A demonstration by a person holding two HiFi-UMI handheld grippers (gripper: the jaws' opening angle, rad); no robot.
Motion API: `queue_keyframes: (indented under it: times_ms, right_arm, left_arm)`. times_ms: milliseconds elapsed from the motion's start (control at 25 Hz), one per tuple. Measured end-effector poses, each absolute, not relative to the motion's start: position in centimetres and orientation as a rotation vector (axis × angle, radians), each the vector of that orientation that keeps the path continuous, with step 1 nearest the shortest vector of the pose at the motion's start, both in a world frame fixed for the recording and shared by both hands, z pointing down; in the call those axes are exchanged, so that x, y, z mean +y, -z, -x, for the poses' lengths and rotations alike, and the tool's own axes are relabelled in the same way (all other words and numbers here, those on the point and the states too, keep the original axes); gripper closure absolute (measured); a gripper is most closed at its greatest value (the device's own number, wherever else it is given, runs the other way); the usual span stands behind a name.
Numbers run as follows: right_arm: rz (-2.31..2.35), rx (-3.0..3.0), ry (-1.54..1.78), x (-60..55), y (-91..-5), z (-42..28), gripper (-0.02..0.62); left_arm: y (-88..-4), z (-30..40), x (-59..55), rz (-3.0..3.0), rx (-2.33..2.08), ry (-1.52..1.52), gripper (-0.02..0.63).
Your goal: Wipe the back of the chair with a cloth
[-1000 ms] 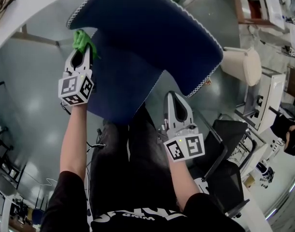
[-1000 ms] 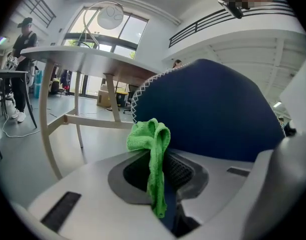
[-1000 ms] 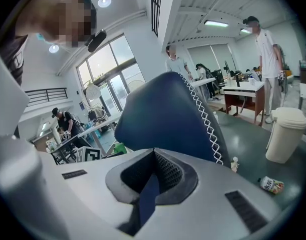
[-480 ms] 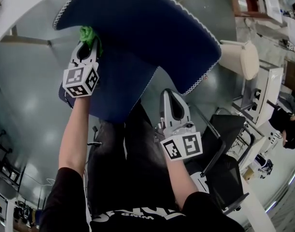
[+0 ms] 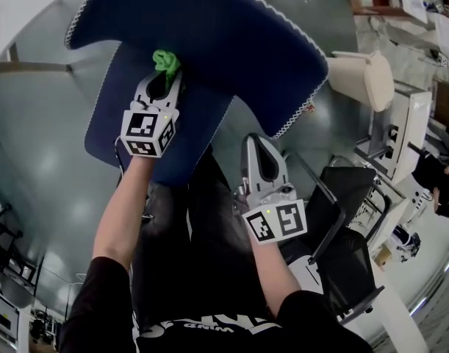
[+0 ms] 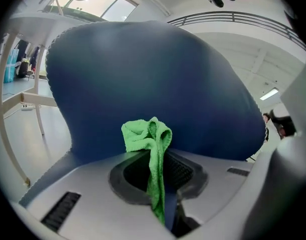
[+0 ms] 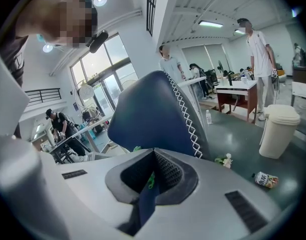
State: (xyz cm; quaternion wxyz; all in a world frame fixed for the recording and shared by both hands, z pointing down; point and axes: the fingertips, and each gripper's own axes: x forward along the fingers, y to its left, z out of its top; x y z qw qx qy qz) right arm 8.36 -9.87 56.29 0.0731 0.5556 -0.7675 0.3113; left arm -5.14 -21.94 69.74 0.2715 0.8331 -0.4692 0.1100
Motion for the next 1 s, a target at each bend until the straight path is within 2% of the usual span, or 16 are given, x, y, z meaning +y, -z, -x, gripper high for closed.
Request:
queue_keyframes:
  times_ms: [680, 1000]
  right_arm:
    - [-1.711, -2.291, -0.939, -8.3, -56.4, -9.4, 0.601]
    - [-1.712, -2.305, -0.922, -8.3, -55.6, -9.6, 0.601]
  left_arm:
    - [-69.3, -6.5, -14.5, -2.407, -0.817, -0.340, 0.549]
    - [-66.9, -5.7, -14.0, -2.453, -0.789, -0.370, 0.549]
